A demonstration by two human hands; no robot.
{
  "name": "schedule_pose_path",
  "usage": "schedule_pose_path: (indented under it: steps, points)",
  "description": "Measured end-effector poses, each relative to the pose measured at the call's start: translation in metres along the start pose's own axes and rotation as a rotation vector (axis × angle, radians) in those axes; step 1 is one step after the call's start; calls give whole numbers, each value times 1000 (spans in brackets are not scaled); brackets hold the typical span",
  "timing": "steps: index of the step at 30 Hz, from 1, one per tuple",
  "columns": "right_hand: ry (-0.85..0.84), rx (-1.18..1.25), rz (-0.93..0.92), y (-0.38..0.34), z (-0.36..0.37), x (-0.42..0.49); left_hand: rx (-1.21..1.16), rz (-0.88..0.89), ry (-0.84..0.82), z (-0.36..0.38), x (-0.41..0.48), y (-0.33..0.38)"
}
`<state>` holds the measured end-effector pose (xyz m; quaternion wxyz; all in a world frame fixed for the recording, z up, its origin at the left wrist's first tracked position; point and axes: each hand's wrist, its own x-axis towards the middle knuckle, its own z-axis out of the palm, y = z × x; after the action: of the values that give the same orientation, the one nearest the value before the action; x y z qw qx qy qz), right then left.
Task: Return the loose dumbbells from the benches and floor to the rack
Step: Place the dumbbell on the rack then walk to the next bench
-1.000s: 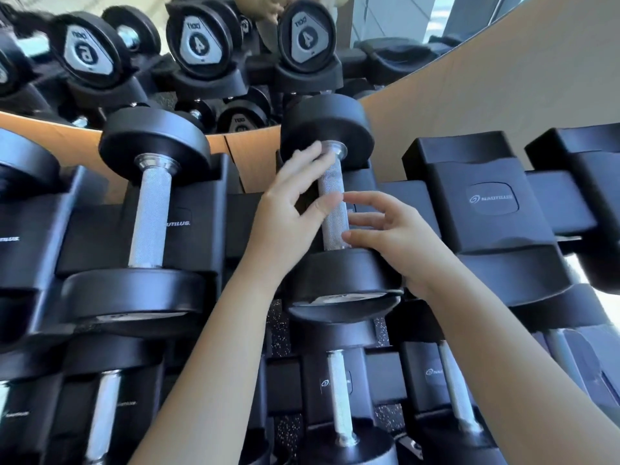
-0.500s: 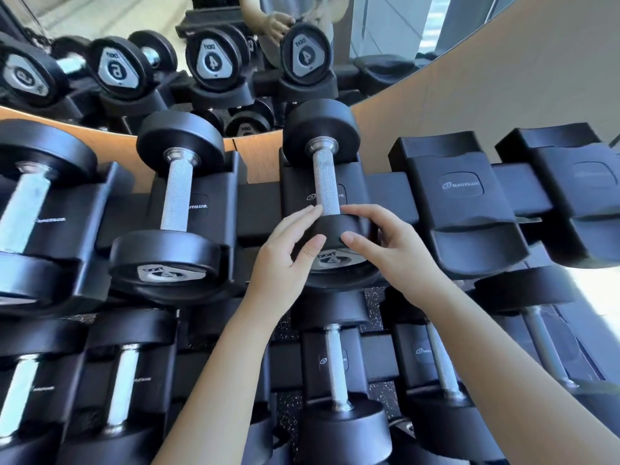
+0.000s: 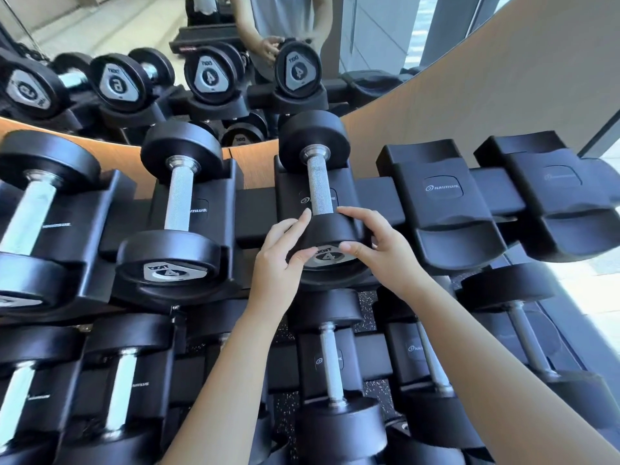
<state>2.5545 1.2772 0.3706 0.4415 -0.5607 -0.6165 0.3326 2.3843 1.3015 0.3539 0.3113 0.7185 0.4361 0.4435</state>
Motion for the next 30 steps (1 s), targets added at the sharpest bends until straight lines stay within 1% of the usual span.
schedule_pose_path:
  steps: [3, 6, 9, 12, 14, 19, 23, 27, 30]
  points:
    - [8, 72, 13, 4, 1, -1, 34, 31, -34, -4, 6, 4]
    - [-1, 208, 26, 10, 2, -4, 127, 96, -69, -9, 12, 8]
    - [-23, 315, 21, 15, -1, -6, 183, 106, -98, -9, 15, 16]
    - [-53, 429, 47, 18, -3, -7, 238, 114, -93, -3, 14, 22]
    - [-53, 453, 59, 18, -4, -7, 249, 104, -70, -1, 12, 24]
    - [-73, 425, 74, 17, -2, -8, 222, 67, -40, 0, 9, 23]
    - [-45, 381, 94, 12, 1, -10, 215, 65, -8, 0, 6, 23]
    - [18, 238, 112, 10, 4, -14, 214, 62, -22, -2, 3, 22]
    - [75, 125, 127, 10, 4, -23, 230, 28, -42, -6, -4, 20]
